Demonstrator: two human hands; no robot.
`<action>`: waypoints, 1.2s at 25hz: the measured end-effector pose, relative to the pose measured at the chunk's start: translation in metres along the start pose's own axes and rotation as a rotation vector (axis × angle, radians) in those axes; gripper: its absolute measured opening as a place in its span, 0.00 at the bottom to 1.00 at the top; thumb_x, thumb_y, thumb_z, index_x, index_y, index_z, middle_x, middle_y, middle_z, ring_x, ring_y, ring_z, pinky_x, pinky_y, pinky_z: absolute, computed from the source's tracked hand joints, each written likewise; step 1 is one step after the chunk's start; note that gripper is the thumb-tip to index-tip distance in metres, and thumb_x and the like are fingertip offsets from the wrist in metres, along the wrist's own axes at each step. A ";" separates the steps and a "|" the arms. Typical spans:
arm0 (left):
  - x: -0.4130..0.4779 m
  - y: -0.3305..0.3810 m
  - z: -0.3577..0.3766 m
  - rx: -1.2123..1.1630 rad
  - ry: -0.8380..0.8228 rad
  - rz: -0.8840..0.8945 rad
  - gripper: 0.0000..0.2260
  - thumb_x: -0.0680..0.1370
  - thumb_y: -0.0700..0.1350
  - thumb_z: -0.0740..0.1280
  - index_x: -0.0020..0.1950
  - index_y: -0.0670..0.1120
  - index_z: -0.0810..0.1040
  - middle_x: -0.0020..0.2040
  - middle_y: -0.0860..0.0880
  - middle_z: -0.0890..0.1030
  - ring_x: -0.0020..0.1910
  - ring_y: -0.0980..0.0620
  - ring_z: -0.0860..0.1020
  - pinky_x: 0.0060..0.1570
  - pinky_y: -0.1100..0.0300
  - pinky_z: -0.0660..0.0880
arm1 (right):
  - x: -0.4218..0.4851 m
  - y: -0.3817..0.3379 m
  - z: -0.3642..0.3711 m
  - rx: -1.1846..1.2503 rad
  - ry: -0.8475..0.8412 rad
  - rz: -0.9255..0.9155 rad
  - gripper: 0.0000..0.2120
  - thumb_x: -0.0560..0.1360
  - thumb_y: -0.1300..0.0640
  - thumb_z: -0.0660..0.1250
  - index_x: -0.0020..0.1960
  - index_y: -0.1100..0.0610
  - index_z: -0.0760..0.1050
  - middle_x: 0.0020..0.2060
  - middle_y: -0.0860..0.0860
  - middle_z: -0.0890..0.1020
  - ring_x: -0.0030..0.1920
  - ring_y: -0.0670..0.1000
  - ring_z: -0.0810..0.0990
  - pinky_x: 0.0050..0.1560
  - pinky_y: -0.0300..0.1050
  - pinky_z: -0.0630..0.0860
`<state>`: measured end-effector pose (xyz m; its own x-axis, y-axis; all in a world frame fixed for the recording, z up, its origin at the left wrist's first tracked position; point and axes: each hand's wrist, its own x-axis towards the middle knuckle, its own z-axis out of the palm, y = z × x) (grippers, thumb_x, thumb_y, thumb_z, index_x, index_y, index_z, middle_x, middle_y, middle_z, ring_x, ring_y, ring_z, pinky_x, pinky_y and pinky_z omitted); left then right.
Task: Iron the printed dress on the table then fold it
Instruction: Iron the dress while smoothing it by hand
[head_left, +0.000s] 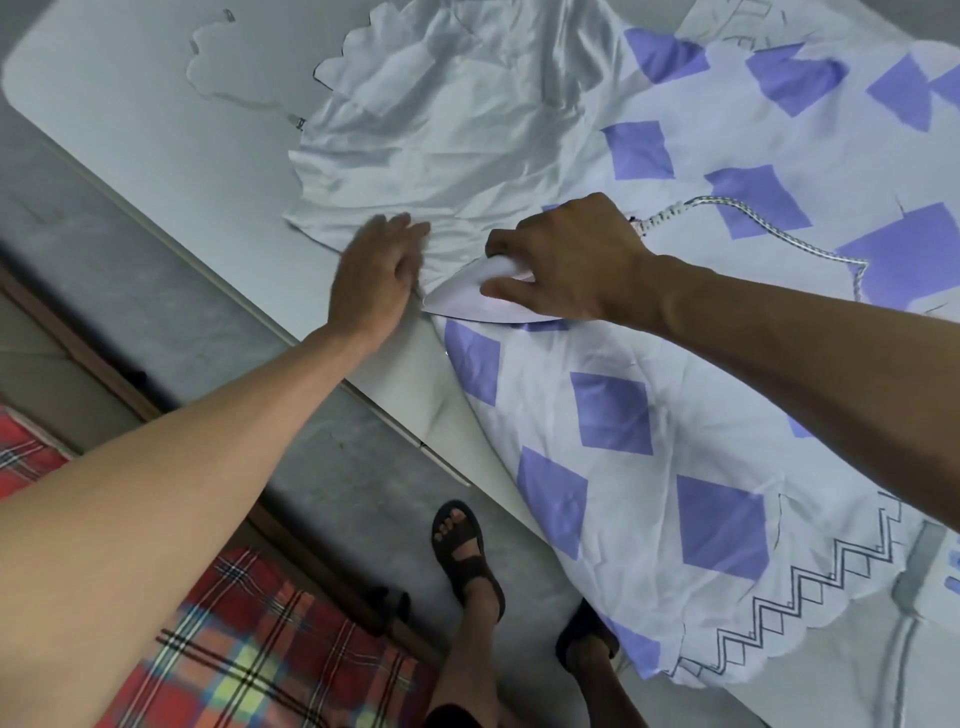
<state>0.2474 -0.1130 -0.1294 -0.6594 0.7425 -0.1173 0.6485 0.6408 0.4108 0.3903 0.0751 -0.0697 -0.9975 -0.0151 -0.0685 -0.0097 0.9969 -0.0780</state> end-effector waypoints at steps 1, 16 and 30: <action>0.003 -0.004 0.003 -0.056 -0.139 -0.011 0.17 0.83 0.44 0.58 0.72 0.47 0.71 0.75 0.47 0.67 0.74 0.47 0.61 0.69 0.54 0.59 | 0.001 -0.002 0.002 -0.006 -0.007 0.014 0.23 0.75 0.33 0.52 0.50 0.51 0.74 0.38 0.53 0.81 0.37 0.59 0.77 0.35 0.46 0.59; 0.007 -0.008 0.014 0.142 -0.301 0.020 0.28 0.81 0.52 0.61 0.79 0.48 0.56 0.80 0.45 0.51 0.78 0.43 0.49 0.73 0.44 0.53 | -0.033 -0.017 0.010 -0.059 -0.111 0.032 0.27 0.74 0.33 0.53 0.41 0.55 0.77 0.26 0.56 0.76 0.25 0.55 0.61 0.31 0.44 0.54; 0.007 -0.011 -0.002 -0.277 -0.323 -0.106 0.22 0.79 0.41 0.65 0.72 0.53 0.70 0.79 0.52 0.57 0.78 0.54 0.48 0.69 0.66 0.51 | -0.006 -0.030 0.006 -0.046 -0.049 0.028 0.26 0.76 0.33 0.55 0.47 0.54 0.78 0.38 0.58 0.81 0.38 0.61 0.79 0.35 0.47 0.59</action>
<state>0.2348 -0.1155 -0.1329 -0.5357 0.7267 -0.4300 0.4285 0.6728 0.6032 0.3974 0.0445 -0.0732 -0.9928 0.0106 -0.1192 0.0143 0.9994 -0.0301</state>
